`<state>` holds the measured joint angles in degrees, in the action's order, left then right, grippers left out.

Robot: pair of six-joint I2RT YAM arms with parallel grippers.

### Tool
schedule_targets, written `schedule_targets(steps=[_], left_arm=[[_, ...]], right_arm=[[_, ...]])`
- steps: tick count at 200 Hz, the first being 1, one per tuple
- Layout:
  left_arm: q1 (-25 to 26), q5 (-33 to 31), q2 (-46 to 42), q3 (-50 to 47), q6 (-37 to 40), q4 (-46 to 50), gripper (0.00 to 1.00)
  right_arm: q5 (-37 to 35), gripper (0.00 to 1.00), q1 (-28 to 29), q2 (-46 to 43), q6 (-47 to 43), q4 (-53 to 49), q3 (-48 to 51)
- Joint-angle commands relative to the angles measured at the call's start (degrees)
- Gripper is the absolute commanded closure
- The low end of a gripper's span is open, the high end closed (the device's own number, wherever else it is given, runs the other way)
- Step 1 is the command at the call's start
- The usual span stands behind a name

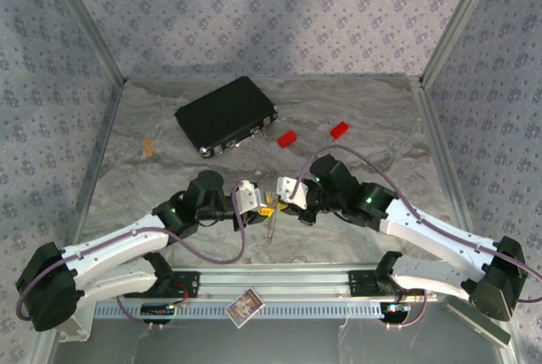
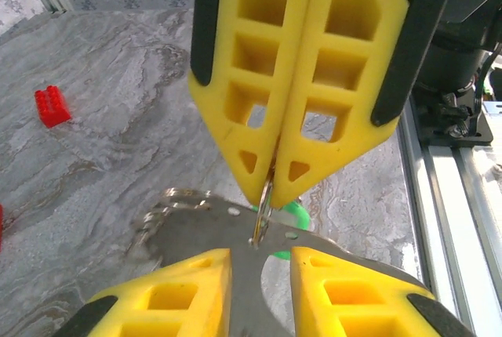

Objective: Put the keys on the keyring

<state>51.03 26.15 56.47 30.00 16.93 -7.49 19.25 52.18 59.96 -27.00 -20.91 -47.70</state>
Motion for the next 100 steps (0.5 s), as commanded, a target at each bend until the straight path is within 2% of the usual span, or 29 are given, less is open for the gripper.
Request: schedule_targets(steps=[1,57,90,100], left_arm=[[0.40,2.67,0.48,1.99,1.09,-0.74,0.78],[0.40,3.28,0.75,1.97,1.42,-1.46,0.87],[0.40,3.66,0.51,1.47,1.31,-2.39,1.00],[0.44,3.64,0.32,1.01,0.93,-3.00,1.00]], right_arm=[[0.42,1.00,0.79,0.38,-1.74,-0.72,-2.83],[3.72,1.00,1.29,1.98,-2.29,-1.16,-3.97],[4.94,1.00,0.82,1.58,-0.47,0.56,-2.83],[5.49,0.87,-0.11,0.45,1.36,2.07,-1.59]])
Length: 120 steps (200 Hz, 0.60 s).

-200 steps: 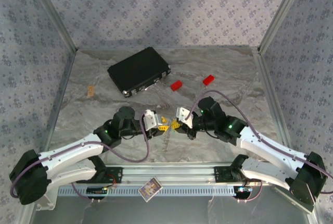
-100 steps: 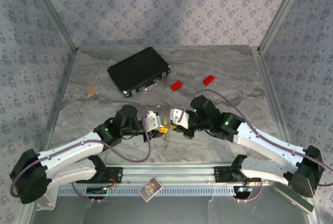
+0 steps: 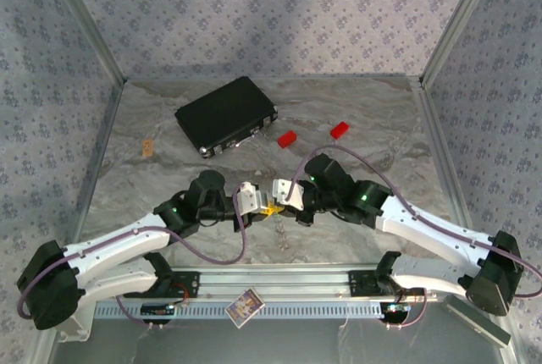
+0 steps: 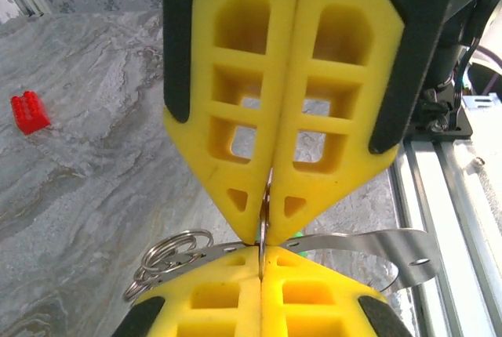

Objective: Put the keys on the keyring

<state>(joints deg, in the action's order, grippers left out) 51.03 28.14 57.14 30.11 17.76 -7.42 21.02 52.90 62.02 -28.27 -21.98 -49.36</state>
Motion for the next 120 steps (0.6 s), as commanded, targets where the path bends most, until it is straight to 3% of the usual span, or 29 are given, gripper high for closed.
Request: schedule_targets(steps=[1,10,24,55,120], left_arm=[[0.41,1.65,-0.36,0.82,0.00,-3.14,1.00],[0.39,1.72,-0.50,-0.03,-0.83,-4.72,1.00],[0.40,1.63,-0.66,-1.58,-2.61,-7.87,1.00],[0.39,1.06,-1.07,-3.64,-4.38,-11.55,1.00],[0.40,0.52,-1.66,-4.44,-4.66,-13.06,1.00]], right_arm=[[3.74,0.85,-0.99,-1.75,2.84,3.29,0.28],[4.13,0.74,-2.27,-3.09,4.46,4.93,1.81],[5.21,0.70,-4.32,-5.50,7.09,7.26,4.31],[5.98,0.69,-6.62,-9.52,10.39,9.43,8.33],[8.35,0.69,-5.96,-6.55,11.88,8.71,9.08]])
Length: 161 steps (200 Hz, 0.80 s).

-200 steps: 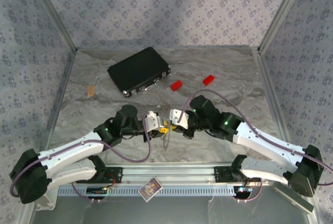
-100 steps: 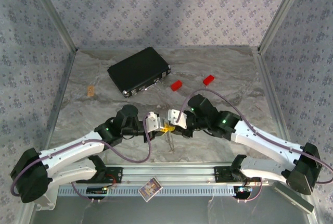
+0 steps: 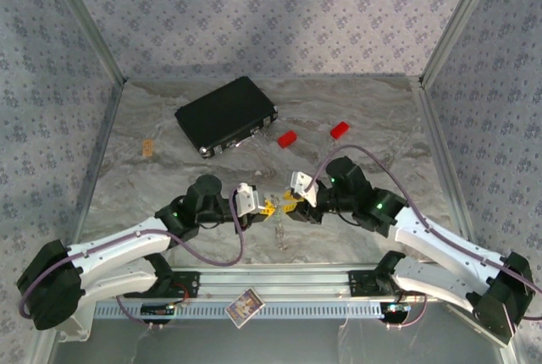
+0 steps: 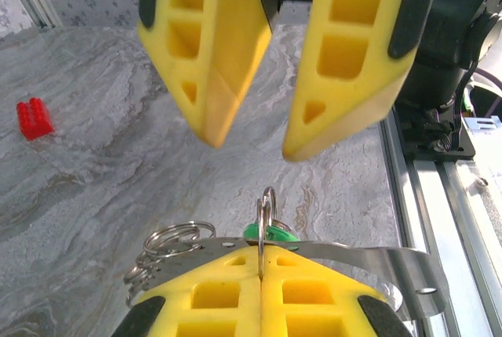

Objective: Put the keys on the keyring

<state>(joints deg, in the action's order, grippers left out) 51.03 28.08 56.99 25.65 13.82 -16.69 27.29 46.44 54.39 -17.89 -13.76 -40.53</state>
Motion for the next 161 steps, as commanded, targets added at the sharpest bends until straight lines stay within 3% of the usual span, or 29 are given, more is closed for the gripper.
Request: schedule_targets(steps=[1,64,116,136,161], left_arm=[[0.39,0.58,-1.52,0.01,-0.68,-3.79,1.00],[0.40,0.68,-1.45,0.19,-0.73,-4.02,1.00],[0.43,2.23,-1.31,0.50,-0.81,-5.50,1.00],[0.39,2.43,-1.30,0.61,-0.65,-5.57,1.00],[0.44,2.14,-1.27,0.37,-0.37,-5.28,1.00]], right_arm=[[2.07,0.69,0.50,1.12,1.48,0.45,0.22],[0.78,0.88,0.51,1.29,0.67,-1.07,0.27],[-0.05,0.94,1.17,3.41,-0.31,-1.79,-0.40],[-0.05,0.92,1.47,3.80,-0.48,-1.75,-0.47],[-0.17,0.71,1.18,1.17,-0.16,-0.29,0.07]])
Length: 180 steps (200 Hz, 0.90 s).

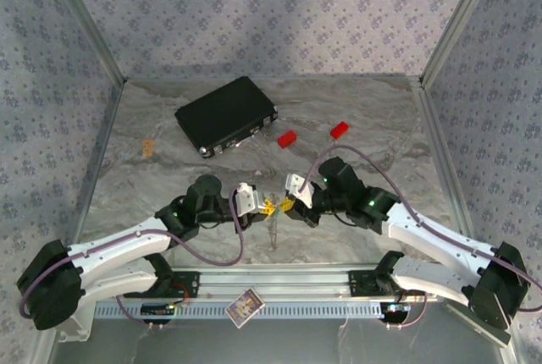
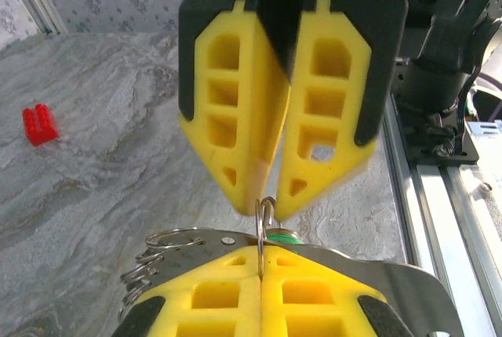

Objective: Put the keys on the keyring

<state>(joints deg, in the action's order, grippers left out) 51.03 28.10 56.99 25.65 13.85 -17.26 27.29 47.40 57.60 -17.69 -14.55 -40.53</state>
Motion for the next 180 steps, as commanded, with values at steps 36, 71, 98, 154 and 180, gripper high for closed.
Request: schedule_targets(steps=[36,71,98,154,180], left_arm=[[0.43,2.16,-1.07,0.28,-0.58,-4.98,1.00],[0.39,2.44,-0.91,0.28,-0.75,-5.06,1.00],[0.40,2.84,-0.83,0.44,-0.57,-5.23,1.00],[0.41,3.65,0.05,0.80,-0.76,-5.77,1.00],[0.39,3.86,0.41,0.73,-0.97,-6.53,1.00]], right_arm=[[1.24,0.63,-0.98,-6.26,0.56,5.10,3.22],[4.41,0.59,-1.41,-6.18,2.48,10.25,5.36],[5.91,0.59,-2.28,-6.26,3.00,13.19,6.60],[8.04,0.59,-2.78,-4.10,3.90,15.46,6.79],[8.37,0.64,-2.75,-3.43,4.16,16.44,6.81]])
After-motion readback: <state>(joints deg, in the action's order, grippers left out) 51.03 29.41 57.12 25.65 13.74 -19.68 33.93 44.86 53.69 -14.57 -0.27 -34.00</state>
